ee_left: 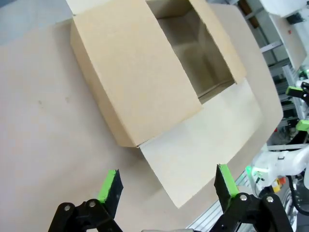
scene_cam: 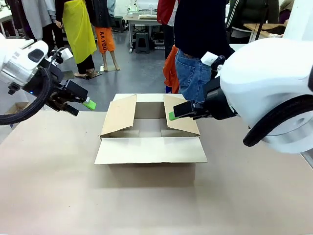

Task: Pack the gift set into the box.
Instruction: Place both hands on the side flaps of the Package Box and spread them outward.

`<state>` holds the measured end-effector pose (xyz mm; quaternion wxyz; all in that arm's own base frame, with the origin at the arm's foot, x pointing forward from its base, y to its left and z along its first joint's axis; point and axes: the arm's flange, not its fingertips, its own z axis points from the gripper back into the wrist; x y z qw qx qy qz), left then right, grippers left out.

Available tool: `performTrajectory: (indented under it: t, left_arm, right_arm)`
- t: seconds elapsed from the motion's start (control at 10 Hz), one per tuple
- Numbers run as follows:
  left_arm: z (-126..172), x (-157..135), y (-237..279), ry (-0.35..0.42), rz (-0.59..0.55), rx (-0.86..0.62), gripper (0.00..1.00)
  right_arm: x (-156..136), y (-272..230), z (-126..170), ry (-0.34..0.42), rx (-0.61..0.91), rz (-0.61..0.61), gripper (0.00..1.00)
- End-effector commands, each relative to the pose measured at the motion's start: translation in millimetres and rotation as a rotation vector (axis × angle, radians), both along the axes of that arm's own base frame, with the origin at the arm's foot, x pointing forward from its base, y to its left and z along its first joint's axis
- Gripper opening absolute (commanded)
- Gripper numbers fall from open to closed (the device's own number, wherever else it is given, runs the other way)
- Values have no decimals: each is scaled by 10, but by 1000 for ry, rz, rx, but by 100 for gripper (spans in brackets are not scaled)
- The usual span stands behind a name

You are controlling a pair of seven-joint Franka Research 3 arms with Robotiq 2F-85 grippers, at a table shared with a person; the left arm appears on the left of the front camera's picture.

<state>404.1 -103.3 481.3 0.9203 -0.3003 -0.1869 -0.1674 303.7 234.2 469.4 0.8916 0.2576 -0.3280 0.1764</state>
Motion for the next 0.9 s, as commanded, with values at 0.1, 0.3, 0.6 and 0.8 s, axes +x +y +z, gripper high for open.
performTrajectory:
  t: [0.1,0.3,0.6,0.8]
  left_arm:
    - [82,134,-244,9,21,110,100]
    - [198,335,-639,16,42,244,100]
    - [195,800,-1540,112,116,441,100]
    - [-22,1171,-2161,146,235,608,100]
  right_arm:
    - [174,-46,-48,-53,-55,114,100]
    - [368,-283,-148,-11,20,66,100]
    - [286,-301,-120,-4,-15,47,100]
    - [286,-301,-120,-4,-15,47,100]
